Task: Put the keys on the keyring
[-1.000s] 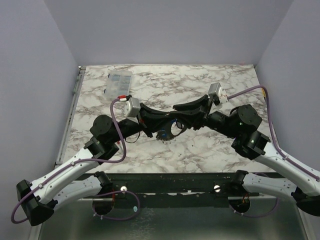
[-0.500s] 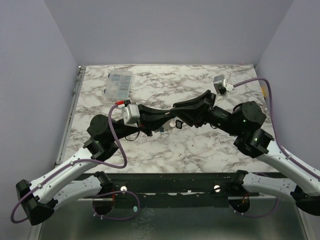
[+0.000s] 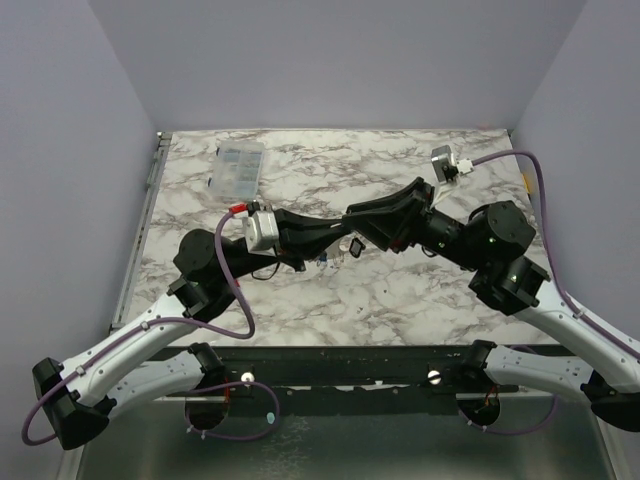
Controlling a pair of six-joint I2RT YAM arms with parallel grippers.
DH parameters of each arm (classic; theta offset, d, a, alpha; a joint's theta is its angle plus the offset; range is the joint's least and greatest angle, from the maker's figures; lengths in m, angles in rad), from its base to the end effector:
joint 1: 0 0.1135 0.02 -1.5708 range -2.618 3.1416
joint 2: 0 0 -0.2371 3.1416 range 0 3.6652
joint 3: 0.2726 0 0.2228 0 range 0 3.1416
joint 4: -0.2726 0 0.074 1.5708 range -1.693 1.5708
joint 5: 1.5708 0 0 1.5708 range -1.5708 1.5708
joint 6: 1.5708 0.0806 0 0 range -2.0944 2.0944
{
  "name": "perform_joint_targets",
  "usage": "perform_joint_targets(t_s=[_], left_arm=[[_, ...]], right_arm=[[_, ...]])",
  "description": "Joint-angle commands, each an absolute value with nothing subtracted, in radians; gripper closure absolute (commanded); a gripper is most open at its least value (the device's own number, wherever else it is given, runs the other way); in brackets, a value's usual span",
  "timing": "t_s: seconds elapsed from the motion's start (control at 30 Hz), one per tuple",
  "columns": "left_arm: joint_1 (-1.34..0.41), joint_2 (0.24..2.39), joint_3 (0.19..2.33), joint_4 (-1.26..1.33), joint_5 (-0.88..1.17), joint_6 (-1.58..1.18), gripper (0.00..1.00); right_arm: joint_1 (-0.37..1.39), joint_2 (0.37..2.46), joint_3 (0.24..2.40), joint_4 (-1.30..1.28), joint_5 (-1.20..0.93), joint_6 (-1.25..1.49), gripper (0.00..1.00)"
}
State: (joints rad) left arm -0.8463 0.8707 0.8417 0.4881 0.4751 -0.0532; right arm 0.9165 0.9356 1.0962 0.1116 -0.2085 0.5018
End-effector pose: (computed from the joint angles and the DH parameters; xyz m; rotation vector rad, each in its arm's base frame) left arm 0.1143 -0.1847 0.4131 0.8555 0.8854 -1.0529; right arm 0.1260 0.1917 0.4390 -0.4829 1.3467 1.3283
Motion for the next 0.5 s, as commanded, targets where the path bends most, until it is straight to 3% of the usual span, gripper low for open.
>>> perform_joint_targets(t_s=[0.0,0.23,0.47], left_arm=[[-0.845,0.897,0.834,0.454,0.445,-0.071,0.92],[-0.844,0.876,0.81,0.443,0.405,-0.114,0.69],[-0.845,0.86,0.797,0.428,0.374,-0.128,0.68]], right_arm=[[0.919,0.913,1.184,0.247,-0.21,0.568,0.99],[0.919,0.924,1.206,0.229,-0.21,0.551,0.99],[0.919,0.942,1.22,0.226,-0.231,0.556,0.99]])
